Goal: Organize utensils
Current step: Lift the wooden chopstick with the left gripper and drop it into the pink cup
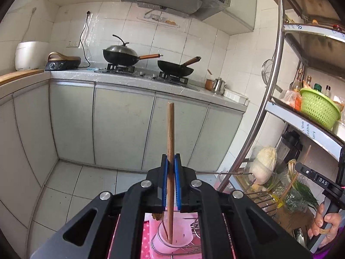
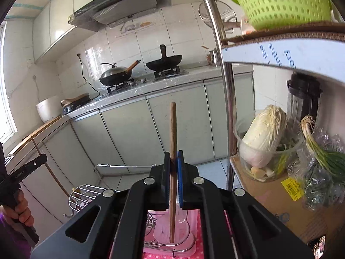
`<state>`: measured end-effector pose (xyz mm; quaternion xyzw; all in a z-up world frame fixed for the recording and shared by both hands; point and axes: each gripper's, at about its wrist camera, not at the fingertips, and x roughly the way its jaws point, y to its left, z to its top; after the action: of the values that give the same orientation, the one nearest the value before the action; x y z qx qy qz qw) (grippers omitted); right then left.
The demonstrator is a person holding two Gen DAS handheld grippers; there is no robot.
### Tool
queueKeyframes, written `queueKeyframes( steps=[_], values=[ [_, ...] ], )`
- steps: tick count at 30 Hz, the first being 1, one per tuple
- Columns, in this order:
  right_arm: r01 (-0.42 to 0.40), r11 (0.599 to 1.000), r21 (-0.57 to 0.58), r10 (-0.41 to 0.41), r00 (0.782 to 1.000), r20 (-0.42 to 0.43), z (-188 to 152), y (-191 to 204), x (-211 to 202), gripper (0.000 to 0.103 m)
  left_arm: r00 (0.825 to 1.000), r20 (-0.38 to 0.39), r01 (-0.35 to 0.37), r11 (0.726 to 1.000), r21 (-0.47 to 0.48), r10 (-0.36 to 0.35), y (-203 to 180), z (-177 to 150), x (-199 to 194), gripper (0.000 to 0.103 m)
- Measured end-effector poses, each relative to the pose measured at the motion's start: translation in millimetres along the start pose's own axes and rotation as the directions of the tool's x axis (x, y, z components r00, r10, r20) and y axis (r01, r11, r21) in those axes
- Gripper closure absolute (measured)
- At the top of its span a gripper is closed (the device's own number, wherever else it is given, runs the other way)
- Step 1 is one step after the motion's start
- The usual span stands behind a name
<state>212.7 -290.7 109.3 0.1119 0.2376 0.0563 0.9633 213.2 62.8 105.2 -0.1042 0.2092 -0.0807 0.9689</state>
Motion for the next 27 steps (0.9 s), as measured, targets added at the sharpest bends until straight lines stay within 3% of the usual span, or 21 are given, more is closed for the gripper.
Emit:
queueKeyframes(
  steps=[9,15,16,18,21,27],
  values=[
    [-0.008,0.996,0.086,0.023,0.986,-0.166,-43.2,-19.8,38.7,0.097,0.981,-0.193,-0.015,0.998,-0.065,0.002,18.8,-56.8,43.9,0.097],
    [-0.013,0.993,0.115,0.038,0.976,-0.217,-52.0,-20.8,46.5,0.095,0.979,-0.203,-0.003,0.997,-0.081,-0.013,18.6,-57.2,45.3,0.094],
    [-0.015,0.992,0.123,0.043,0.972,-0.230,-51.1,-21.9,47.5,0.088,0.979,-0.205,0.001,0.997,-0.080,-0.017,18.4,-56.0,43.5,0.094],
    [-0.020,0.992,0.128,0.050,0.972,-0.231,-49.3,-22.0,44.5,0.063,0.982,-0.186,0.002,0.997,-0.077,-0.017,17.6,-51.3,36.9,0.083],
    [-0.026,0.993,0.112,0.050,0.976,-0.214,-44.6,-19.6,36.9,0.060,0.990,-0.143,0.007,0.997,-0.081,-0.019,19.6,-44.9,20.7,0.075],
    [-0.004,0.996,0.086,0.022,0.978,-0.207,-45.5,-16.2,15.4,0.059,0.992,-0.126,0.004,0.994,-0.113,-0.018,25.5,-42.9,-8.1,0.074]
  ],
)
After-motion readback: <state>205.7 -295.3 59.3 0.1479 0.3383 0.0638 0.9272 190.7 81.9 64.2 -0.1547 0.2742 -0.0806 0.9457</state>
